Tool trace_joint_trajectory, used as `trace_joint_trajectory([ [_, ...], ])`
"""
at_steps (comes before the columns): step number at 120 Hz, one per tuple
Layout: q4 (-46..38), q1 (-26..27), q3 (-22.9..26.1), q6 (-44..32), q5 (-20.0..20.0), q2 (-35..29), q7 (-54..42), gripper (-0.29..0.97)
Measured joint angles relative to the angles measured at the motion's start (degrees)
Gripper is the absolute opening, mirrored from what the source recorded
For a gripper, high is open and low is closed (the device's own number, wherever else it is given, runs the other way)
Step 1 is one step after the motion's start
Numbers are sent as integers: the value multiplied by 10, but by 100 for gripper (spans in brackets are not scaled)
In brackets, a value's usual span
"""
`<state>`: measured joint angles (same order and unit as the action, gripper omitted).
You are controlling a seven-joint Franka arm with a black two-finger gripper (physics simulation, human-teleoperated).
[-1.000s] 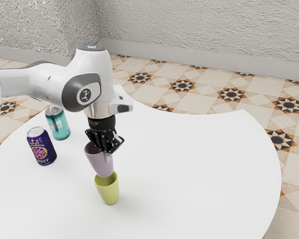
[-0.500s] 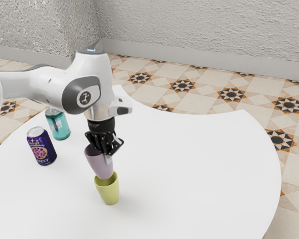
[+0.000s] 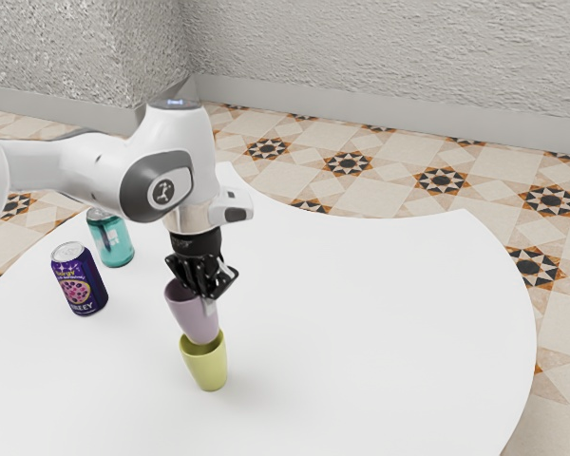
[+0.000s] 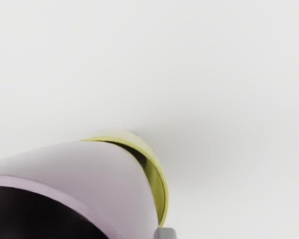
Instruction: Place the left cup onto the right cup
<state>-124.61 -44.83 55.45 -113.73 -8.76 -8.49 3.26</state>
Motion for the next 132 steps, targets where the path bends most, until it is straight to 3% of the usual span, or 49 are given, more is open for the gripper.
trace_joint_trajectory([
  [88,-12,1,0,-15,16,32,13,-9],
  [132,-13,2,0,-11,15,33,17,41],
])
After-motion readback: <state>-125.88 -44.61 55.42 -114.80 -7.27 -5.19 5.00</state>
